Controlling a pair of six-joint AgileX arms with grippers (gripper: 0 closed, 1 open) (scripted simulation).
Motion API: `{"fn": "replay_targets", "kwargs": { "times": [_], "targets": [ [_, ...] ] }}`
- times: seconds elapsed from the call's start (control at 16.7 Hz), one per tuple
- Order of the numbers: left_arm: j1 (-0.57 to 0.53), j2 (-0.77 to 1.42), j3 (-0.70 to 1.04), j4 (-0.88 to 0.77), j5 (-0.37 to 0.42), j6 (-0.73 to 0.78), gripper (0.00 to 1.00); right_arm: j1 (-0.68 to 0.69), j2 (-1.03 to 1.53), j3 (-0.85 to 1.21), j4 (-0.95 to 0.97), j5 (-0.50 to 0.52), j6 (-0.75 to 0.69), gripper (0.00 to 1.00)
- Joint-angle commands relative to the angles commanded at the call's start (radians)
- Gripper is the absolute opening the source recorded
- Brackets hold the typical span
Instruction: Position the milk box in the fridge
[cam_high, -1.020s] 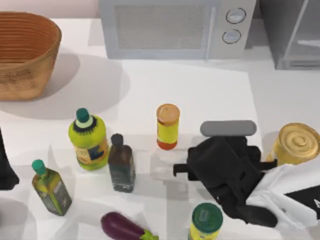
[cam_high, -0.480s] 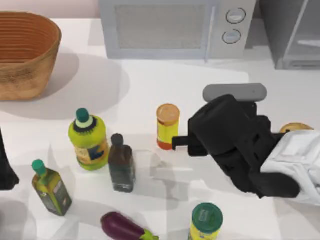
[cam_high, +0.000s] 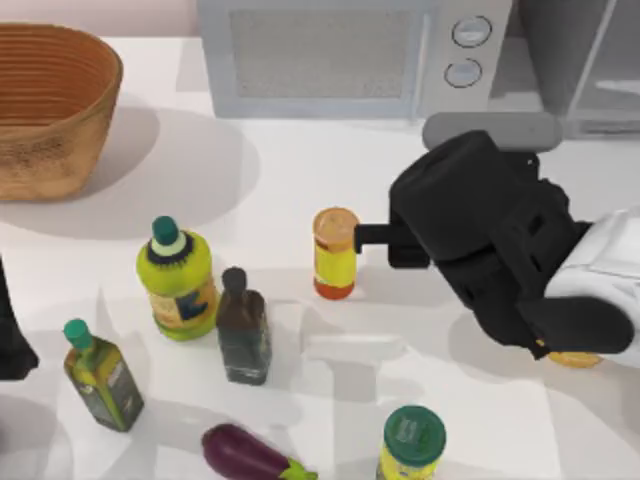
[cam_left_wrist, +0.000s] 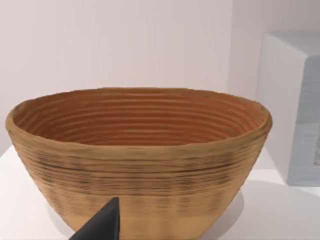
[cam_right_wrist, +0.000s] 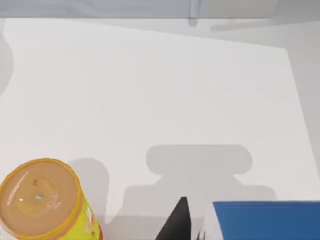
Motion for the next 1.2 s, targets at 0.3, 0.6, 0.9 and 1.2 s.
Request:
{"fn": "replay_targets", "kwargs": {
  "times": [0.3,0.6,0.9,1.2],
  "targets": [
    [0.0,0.0,0.0,0.0,0.0,0.0,1.0,0.004,0.004,-0.003,0.001,-0.002,0.001,0.0],
    [0.0,0.0,0.0,0.0,0.0,0.0,1.0,-0.103,-0.14,-0.106,0.016,-0.046,-0.077,0.0],
    [0.0,0.0,0.0,0.0,0.0,0.0,1.0,-0.33,-0.53,-0.351,0.087,-0.183,-0.24,0.0],
    [0.0,0.0,0.0,0.0,0.0,0.0,1.0,-0.588,-1.028,-0.631,0.169,-0.39,-0.415,0.0]
  ]
}}
